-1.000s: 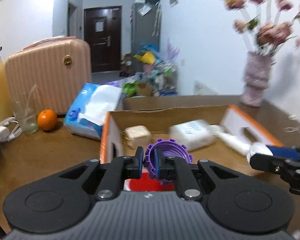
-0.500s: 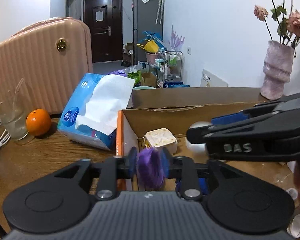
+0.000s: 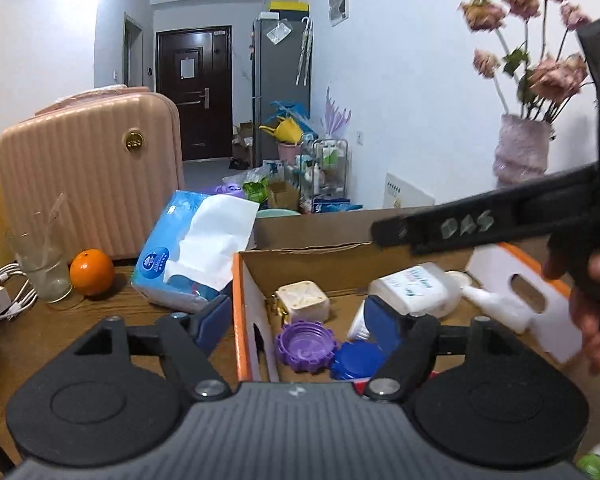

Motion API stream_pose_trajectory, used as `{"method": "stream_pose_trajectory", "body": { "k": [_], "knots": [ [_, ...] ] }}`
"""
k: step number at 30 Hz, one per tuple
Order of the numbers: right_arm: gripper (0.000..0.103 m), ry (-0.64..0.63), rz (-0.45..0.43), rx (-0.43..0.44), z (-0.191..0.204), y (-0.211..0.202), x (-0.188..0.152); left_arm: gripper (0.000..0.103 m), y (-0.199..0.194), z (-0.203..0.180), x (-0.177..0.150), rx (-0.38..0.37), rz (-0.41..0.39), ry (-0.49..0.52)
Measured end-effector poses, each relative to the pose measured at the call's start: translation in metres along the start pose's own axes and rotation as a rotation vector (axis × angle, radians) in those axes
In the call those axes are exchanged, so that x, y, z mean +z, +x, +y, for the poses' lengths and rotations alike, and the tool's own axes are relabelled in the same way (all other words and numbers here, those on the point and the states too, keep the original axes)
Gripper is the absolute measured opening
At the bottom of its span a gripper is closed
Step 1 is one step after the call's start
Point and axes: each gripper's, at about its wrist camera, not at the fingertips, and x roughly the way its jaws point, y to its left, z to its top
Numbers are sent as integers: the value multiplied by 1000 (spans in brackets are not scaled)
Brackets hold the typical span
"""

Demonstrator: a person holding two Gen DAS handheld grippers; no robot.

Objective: Organize rigid objects
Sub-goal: 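Carry both caps into the box and open both tools, then withdraw the left tool from the box and grasp the green spray bottle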

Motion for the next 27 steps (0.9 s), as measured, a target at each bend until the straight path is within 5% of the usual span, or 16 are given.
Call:
{"method": "stream_pose_trajectory", "body": {
  "k": [7, 11, 15, 27],
  "knots": [
    [71, 24, -77, -30, -19, -86, -15, 84, -73, -17, -11, -19, -56, 1],
    [75, 68, -118, -32, -28, -140, -44, 99, -127, -29, -32, -39, -116, -25],
    [77, 53, -142, -25, -25, -187, -90, 103, -173, -50, -64, -102, -149, -40],
    [78, 183, -72, -22, -30, -261, -244, 103, -211, -114, -147, -169, 39, 29]
  ]
}}
